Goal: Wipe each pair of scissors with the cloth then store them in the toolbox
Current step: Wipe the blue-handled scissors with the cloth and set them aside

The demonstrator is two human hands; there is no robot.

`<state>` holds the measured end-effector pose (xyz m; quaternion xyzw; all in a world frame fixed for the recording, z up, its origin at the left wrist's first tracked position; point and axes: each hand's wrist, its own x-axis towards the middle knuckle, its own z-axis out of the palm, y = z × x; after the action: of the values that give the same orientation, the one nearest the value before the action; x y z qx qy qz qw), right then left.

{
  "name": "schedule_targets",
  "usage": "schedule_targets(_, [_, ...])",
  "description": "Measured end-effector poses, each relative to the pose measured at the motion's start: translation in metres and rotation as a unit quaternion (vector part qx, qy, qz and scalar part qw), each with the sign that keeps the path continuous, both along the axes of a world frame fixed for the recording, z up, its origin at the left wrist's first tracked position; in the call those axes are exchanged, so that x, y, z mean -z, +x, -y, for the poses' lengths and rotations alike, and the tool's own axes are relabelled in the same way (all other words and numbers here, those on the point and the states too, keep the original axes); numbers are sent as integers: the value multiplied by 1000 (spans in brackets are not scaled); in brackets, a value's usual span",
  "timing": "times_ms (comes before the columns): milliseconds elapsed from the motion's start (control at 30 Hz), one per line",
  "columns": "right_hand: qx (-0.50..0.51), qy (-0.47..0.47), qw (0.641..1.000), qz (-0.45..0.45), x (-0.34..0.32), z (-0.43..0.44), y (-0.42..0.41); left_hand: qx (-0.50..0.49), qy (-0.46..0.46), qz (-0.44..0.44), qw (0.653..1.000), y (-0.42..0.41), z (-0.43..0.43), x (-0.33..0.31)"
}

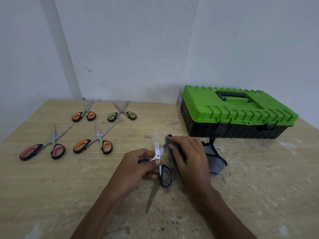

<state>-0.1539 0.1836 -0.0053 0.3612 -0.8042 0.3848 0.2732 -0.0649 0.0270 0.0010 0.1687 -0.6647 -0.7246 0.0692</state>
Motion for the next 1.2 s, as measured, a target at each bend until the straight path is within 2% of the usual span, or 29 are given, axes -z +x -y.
schedule_targets(167, [16,89,995,-51,9,5,1,8,-18,3,1000,-1,1,1])
schedule_targets(233, [-10,114,990,-86,10,3,5,3,-11,6,1000,0,3,1])
schedule_targets(333, [-44,153,984,-81,15,-1,9,20,-25,15,999,0,5,1])
schedule_targets(500, [2,108,992,-66,9,2,-8,27,-14,19,999,0,5,0])
schedule_targets(667, [-47,144,983,-107,11,4,9,40,-26,17,999,2,6,-2])
schedule_targets(867, [15,85,995,-41,15,0,-13,35,-27,18,999,2,4,-3])
schedule_targets(933, [-15,79,996,-40,11,0,1,37,-28,14,999,2,5,-4])
schedule_targets(1033, [-70,143,982,-100,14,1,18,47,-41,12,998,3,6,-5])
schedule_targets(1200, [16,132,989,-60,16,3,-2,46,-35,17,998,3,6,-5])
